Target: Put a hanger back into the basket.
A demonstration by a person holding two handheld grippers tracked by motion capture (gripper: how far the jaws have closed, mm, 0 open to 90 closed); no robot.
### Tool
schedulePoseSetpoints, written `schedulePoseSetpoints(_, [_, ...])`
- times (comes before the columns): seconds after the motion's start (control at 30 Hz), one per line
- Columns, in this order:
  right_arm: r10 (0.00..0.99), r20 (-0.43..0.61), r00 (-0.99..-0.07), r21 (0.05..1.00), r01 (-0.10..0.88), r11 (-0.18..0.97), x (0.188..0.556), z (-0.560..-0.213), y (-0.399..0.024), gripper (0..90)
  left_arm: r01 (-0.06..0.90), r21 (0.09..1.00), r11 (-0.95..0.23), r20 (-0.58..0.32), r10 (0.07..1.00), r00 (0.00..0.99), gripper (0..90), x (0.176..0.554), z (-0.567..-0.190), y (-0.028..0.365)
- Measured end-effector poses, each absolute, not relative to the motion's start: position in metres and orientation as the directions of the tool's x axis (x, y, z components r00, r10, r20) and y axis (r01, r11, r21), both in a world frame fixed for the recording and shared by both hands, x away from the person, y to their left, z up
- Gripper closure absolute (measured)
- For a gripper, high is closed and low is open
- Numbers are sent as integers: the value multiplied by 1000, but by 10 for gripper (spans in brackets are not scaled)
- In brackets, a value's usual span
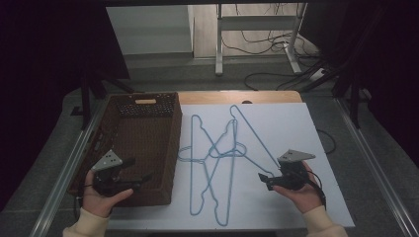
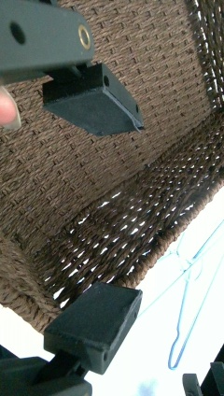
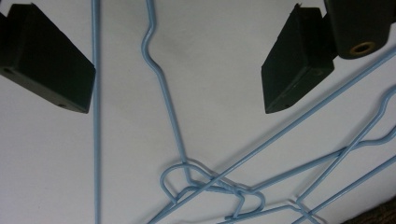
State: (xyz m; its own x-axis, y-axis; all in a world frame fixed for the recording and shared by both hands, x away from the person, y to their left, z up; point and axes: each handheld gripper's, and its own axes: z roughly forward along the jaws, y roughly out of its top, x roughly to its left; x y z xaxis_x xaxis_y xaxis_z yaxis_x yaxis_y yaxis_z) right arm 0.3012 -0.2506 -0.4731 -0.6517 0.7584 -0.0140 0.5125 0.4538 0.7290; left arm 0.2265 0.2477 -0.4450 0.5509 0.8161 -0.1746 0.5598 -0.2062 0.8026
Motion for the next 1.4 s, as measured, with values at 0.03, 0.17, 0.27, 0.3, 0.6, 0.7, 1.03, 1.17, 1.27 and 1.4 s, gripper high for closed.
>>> schedulePoseSetpoints(0.03, [758,-12,-652,729,513,453,302,-474,-250,99,560,802,-206,-175,816,551,177,227,-445,248])
schedulePoseSetpoints(0.17, [752,-16,-659,730,507,459,302,-474,-247,102,563,801,-204,-178,816,549,177,227,-446,249])
schedulePoseSetpoints(0.27, [744,-29,-668,732,493,471,302,-474,-243,107,564,801,-201,-180,818,546,177,228,-445,249])
schedulePoseSetpoints(0.3, [744,-29,-668,732,493,471,302,-474,-243,107,564,801,-201,-180,818,546,178,228,-445,249])
schedulePoseSetpoints(0.6, [728,-21,-685,728,489,481,300,-472,-234,166,558,804,-206,-170,820,547,180,226,-444,249])
schedulePoseSetpoints(0.7, [725,-19,-689,731,485,480,298,-469,-233,194,554,805,-213,-165,816,554,180,224,-443,248])
schedulePoseSetpoints(1.03, [713,26,-701,733,499,463,295,-464,-226,345,551,805,-220,-166,808,565,181,227,-443,245])
schedulePoseSetpoints(1.17, [679,40,-733,713,497,495,296,-467,-215,408,551,804,-225,-162,808,567,182,227,-443,244])
schedulePoseSetpoints(1.27, [657,51,-752,703,494,511,297,-470,-205,444,554,803,-218,-167,811,561,182,227,-443,245])
schedulePoseSetpoints(1.4, [630,63,-774,698,486,526,297,-472,-191,496,557,799,-224,-167,809,564,182,227,-445,243])
